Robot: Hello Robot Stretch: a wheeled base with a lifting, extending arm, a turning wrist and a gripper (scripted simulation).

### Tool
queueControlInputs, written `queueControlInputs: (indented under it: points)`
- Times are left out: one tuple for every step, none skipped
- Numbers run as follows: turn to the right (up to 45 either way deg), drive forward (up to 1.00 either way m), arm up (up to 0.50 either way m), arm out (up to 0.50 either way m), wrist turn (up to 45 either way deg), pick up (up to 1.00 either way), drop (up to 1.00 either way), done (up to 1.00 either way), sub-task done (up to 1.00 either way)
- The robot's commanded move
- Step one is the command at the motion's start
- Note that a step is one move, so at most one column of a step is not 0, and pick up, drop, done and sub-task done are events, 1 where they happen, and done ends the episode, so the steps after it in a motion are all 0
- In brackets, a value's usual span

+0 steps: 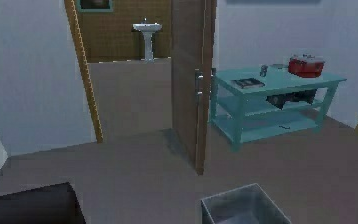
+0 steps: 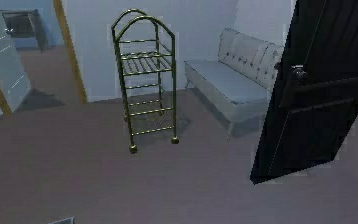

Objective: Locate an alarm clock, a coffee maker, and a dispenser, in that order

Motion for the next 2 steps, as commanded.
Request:
queueControlInputs:
  points:
    - [-18.0,0.00,0.00,0.00,0.0,0.00,0.00,0.00,0.00]
    - [0.0,1.00,0.00,0.00,0.0,0.00,0.00,0.00,0.00]
